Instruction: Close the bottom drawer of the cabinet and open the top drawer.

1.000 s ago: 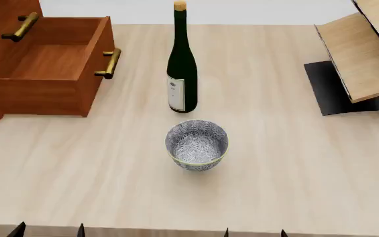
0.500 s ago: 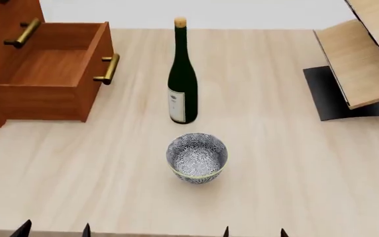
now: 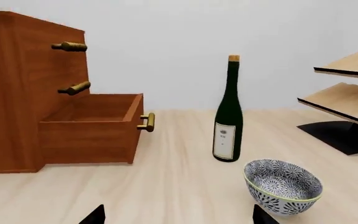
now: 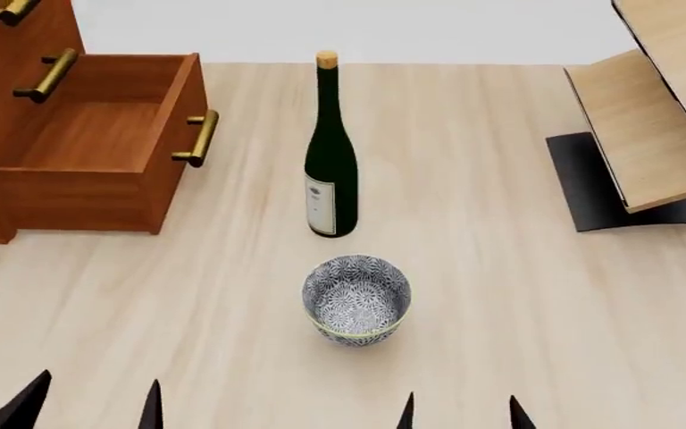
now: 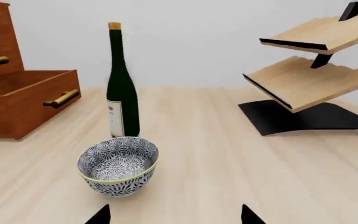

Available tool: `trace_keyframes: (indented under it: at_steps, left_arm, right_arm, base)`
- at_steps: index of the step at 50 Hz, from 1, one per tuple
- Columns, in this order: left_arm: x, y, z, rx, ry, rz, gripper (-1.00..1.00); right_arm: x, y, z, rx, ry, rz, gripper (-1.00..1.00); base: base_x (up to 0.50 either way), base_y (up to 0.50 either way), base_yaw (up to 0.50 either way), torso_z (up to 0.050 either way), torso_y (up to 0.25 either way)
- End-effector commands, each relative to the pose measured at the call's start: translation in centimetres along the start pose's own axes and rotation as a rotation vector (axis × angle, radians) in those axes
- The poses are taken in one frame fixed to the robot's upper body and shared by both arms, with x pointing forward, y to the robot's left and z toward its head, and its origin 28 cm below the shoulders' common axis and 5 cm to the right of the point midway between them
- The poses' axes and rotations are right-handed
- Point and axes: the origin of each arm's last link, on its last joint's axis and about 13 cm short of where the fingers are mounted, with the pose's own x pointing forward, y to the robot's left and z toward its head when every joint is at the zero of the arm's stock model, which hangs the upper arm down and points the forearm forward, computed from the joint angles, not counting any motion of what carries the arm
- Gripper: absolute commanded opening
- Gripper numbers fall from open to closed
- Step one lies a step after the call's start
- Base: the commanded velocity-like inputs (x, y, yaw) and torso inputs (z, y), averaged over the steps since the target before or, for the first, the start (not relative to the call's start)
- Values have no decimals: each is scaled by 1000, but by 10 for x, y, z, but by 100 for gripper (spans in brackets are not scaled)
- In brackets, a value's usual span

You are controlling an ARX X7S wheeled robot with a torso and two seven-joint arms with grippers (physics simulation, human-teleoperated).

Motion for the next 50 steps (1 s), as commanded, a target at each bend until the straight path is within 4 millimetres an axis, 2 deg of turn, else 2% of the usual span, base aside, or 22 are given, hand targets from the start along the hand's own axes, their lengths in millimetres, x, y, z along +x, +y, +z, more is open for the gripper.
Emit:
trace_keyframes:
  at_steps: [1,8,11,16,20,21,24,32,50]
  left_arm:
    - [3,1,10,37,-53,-4,100]
    - [11,4,25,37,-70,-26,100]
    - [21,5,39,88,-118,-32,100]
    - [35,9,69,72,-213,-52,100]
    - [41,13,91,91,-278,-56,100]
    - [41,13,91,91,-278,-56,100]
    - [47,16,112,93,-342,-44,100]
    - [53,20,148,76,-410,-49,100]
    - [59,26,204,122,-575,-69,100]
  right_arm:
    - [1,-1,7,-12,-2,-1,100]
    - [8,-3,21,-24,-20,-5,100]
    - [12,-3,31,-31,-32,-5,100]
    - [20,-6,50,-27,-47,-4,100]
    - [25,-8,62,-36,-56,-9,100]
    - [25,-8,62,-36,-56,-9,100]
    - [30,-12,71,-49,-67,-22,100]
    - [38,-16,93,-58,-104,-23,100]
    - [47,-26,137,-76,-189,-39,100]
  base:
    - [0,0,0,50,0]
    - [0,0,0,50,0]
    - [0,0,0,45,0]
    - [0,0,0,0,0]
    - [0,0,0,0,0]
    - [0,0,0,0,0]
    - [0,0,0,0,0]
    - [0,0,0,0,0]
    - [0,0,0,0,0]
